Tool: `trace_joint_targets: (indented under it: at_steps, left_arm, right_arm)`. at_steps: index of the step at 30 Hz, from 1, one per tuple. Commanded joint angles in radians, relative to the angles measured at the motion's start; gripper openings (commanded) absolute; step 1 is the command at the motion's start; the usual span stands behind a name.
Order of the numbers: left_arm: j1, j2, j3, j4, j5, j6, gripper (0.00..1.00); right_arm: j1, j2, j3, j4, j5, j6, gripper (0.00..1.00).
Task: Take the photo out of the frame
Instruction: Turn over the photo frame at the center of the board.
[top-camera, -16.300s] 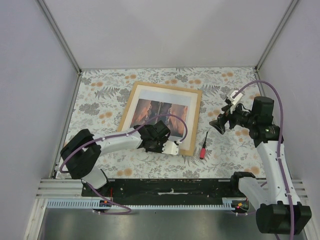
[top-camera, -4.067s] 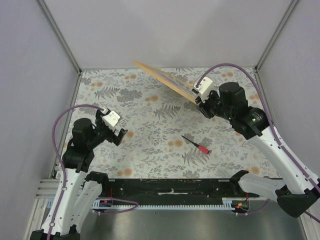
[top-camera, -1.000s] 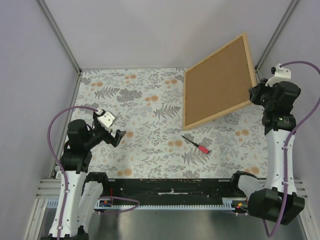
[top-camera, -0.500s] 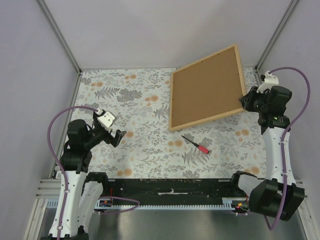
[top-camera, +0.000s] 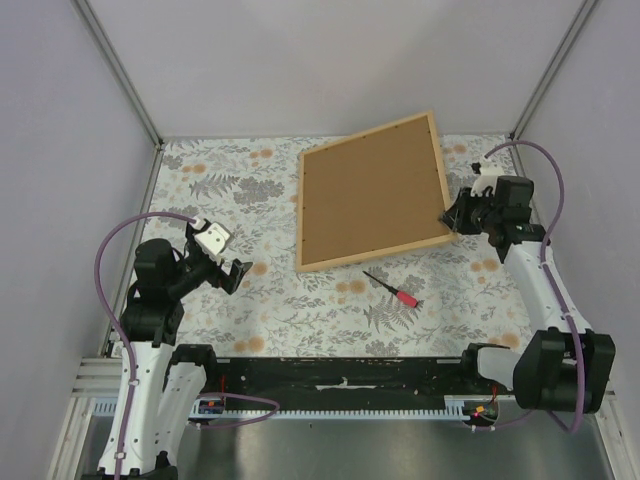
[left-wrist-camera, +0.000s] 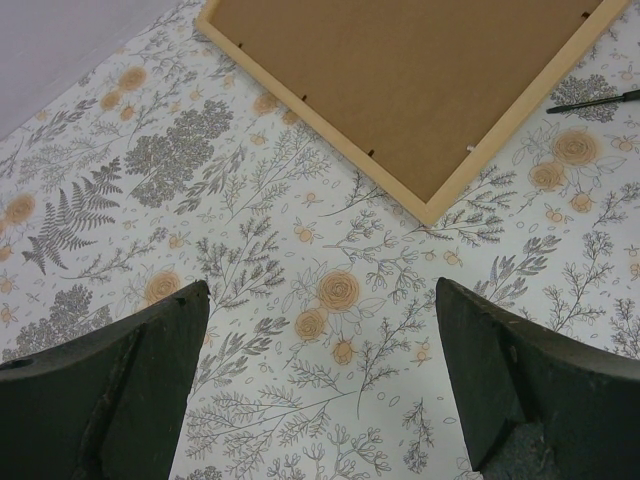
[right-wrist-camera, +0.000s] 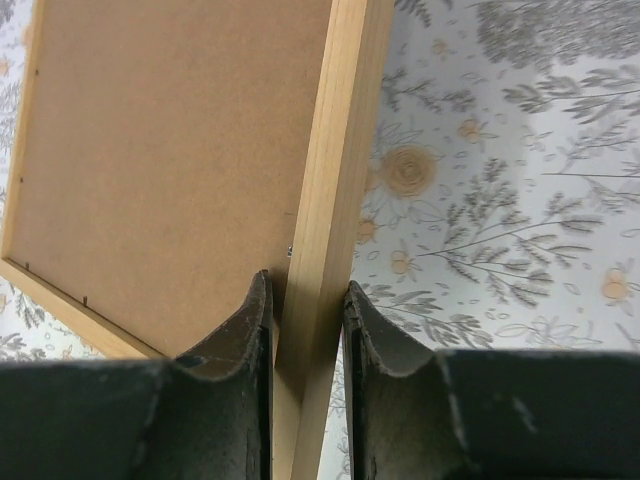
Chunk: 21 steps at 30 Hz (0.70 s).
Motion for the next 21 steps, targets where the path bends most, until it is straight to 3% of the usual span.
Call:
trace_joint_targets:
  at_steps: [1, 13, 21]
  left_arm:
    - [0.007, -0.007, 0.005, 0.009, 0.032, -0.007, 1.00]
    - [0.009, 0.002, 0.002, 0.011, 0.030, -0.004, 1.00]
    - [0.009, 0.003, 0.002, 0.009, 0.030, -0.004, 1.00]
  right_arm:
    - [0.080, 0.059, -0.024, 0.031, 0.079, -0.142, 0.00]
    - [0.242, 0.168, -0.081, 0.121, 0.128, -0.058, 0.00]
    - [0.276, 0.289, -0.079, 0.117, 0.102, -0.058, 0.02]
